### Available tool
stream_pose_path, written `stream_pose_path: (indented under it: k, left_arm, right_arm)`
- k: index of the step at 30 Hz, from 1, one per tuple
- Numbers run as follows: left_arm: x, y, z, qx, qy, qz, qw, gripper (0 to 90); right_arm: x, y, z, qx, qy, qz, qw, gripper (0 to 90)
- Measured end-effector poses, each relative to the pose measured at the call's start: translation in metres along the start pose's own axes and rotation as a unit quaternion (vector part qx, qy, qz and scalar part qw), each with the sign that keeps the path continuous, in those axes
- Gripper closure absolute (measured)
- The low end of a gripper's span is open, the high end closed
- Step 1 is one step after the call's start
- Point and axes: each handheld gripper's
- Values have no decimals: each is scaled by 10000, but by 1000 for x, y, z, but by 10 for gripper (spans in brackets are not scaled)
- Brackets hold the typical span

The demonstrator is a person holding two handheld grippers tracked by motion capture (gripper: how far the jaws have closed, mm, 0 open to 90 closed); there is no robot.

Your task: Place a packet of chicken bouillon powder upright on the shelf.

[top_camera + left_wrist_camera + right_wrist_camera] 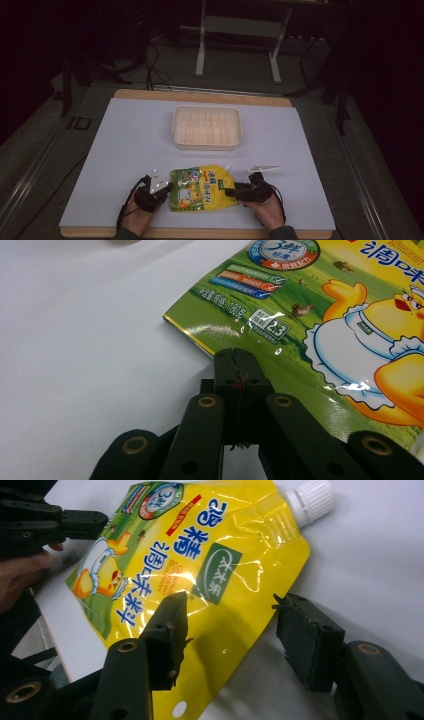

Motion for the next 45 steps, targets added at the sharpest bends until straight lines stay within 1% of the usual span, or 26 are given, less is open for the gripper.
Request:
stream_pose_path:
  k: [2,9,13,17,18,21,23,24,25,26,27,28,30,32,34,36,37,41,45]
  left_arm:
    - [-1,0,0,12,-14,-34,10000,895]
    - [0,0,0,-9,3,-28,10000,895]
    - [0,0,-1,-12,9,-39,10000,894]
    - [0,0,-1,-13,17,-46,10000,894]
    - [0,0,-1,-12,23,-50,10000,894]
    - [0,0,-1,-17,27,-53,10000,894]
    - [0,0,-1,-16,21,-58,10000,894]
    - [0,0,-1,-18,20,-57,10000,894]
    - [0,0,-1,-14,19,-63,10000,894]
    - [0,0,-1,-15,20,-63,10000,894]
    - [0,0,-1,-17,26,-57,10000,894]
    - [0,0,-1,-28,29,-47,10000,894]
    - [0,0,-1,-39,32,-35,10000,894]
    - [1,0,-1,-35,39,-33,10000,893]
    - [1,0,-1,-39,44,-25,10000,894]
    - [1,0,-1,-39,57,-21,10000,893]
    - [1,0,-2,-42,63,-17,10000,893]
    - [2,0,-2,-42,72,-16,10000,893]
    - [1,0,-2,-52,65,-9,10000,893]
  right_arm:
    - [1,0,-1,13,-41,-13,10000,458]
    - [3,-4,-7,56,-250,-63,9997,469]
    - [2,-11,-14,60,-365,-177,9992,481]
    - [2,-16,-20,52,-432,-276,9987,495]
    - [1,-17,-21,62,-458,-293,9985,505]
    - [-1,-20,-24,80,-560,-482,9972,563]
    - [0,-23,-24,119,-521,-498,9973,626]
    - [0,-24,-24,110,-491,-457,9977,656]
    - [1,-25,-24,139,-478,-486,9976,681]
    - [1,-27,-24,188,-473,-546,9972,698]
    - [2,-29,-24,293,-496,-746,9955,709]
    - [2,-32,-25,368,-541,-863,9941,719]
    - [2,-35,-27,451,-564,-934,9930,719]
    - [0,-38,-30,451,-504,-944,9932,713]
    - [-4,-41,-33,449,-458,-1036,9926,702]
    - [-5,-44,-36,520,-458,-1082,9917,702]
    - [-5,-45,-38,533,-451,-1066,9918,706]
    - [-2,-49,-35,558,-547,-1157,9902,765]
    - [1,-56,-27,514,-734,-1210,9886,867]
Point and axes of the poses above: each handheld gripper's, and its own axes: z roughly backward along the jaws, y roughly out of its underside, x roughly to its left, and after that the axes turned 10 degrees about y, right-handed
